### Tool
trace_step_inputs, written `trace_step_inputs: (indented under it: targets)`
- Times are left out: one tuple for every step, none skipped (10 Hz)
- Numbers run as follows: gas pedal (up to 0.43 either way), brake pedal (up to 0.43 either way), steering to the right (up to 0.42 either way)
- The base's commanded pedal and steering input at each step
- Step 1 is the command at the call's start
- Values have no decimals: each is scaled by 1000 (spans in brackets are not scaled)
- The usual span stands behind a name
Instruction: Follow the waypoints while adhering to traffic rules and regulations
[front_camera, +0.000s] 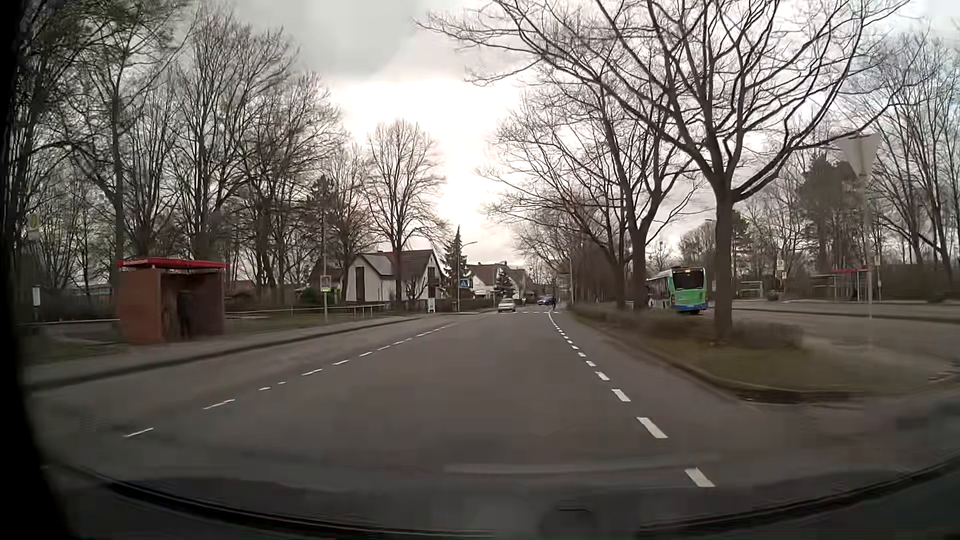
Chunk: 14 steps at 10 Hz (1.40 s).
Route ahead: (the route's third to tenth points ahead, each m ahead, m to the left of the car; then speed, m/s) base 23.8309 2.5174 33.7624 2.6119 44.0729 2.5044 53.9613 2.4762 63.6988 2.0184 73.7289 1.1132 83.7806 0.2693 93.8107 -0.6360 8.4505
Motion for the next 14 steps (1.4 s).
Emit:
trace_step_inputs:
  targets:
    - [150,0,4]
    - [150,0,4]
    - [150,0,4]
    - [150,0,4]
    - [150,0,4]
    - [138,0,3]
    - [138,0,3]
    - [130,0,3]
    - [130,0,3]
    - [130,0,3]
    - [130,0,3]
    - [130,0,3]
    - [130,0,3]
    - [130,0,3]
